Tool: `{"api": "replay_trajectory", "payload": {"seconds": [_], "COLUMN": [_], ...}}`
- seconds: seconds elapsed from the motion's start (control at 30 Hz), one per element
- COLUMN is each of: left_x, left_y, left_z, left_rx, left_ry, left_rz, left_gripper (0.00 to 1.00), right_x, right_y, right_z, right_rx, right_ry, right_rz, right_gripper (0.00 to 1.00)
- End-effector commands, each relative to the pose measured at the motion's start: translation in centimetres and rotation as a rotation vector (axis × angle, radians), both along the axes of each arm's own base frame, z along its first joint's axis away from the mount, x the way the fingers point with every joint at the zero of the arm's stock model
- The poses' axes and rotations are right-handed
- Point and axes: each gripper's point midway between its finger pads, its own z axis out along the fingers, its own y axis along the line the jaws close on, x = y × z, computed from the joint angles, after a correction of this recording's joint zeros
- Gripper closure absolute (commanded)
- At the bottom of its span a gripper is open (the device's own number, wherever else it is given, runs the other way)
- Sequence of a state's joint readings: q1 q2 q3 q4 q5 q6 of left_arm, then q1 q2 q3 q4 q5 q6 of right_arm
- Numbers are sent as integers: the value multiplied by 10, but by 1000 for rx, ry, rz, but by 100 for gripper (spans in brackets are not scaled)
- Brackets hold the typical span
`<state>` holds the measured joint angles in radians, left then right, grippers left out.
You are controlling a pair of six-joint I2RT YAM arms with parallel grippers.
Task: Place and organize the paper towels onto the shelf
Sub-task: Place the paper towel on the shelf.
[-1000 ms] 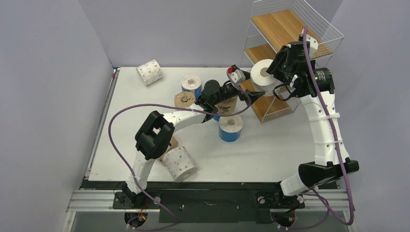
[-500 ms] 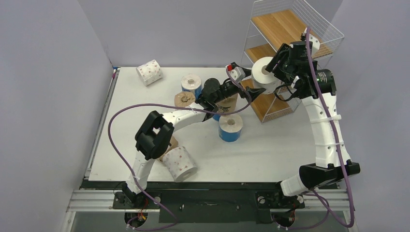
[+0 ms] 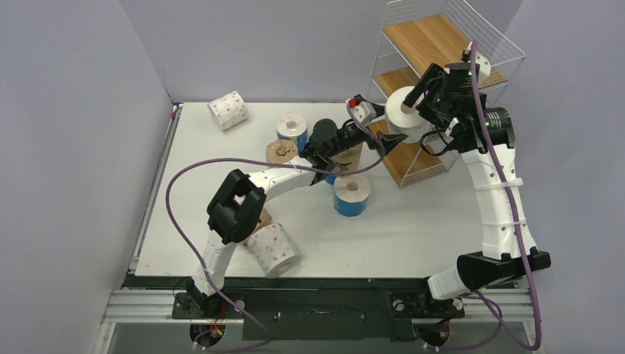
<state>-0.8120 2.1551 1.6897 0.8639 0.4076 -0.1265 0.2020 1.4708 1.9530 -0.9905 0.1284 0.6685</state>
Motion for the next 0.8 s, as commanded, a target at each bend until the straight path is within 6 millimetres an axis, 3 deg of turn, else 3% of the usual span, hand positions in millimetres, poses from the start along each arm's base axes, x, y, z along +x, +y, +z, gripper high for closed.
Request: {"api": "replay_trajectory", "payload": {"seconds": [0.0, 0.77], "left_x": [-13, -4], "left_y": [0, -4], "left_z": [56, 53], "left_rx": [-117, -140], "left_ry": [-103, -71], "left_rz": [-7, 2], "left_gripper": [7, 7], "right_x": [-6, -35], "right_y": [-15, -21], "right_z": [22, 41], "right_rx": [-16, -12], "right_ry": [-78, -121], "right_rz": [-53, -46], "right_gripper": [32, 31]}}
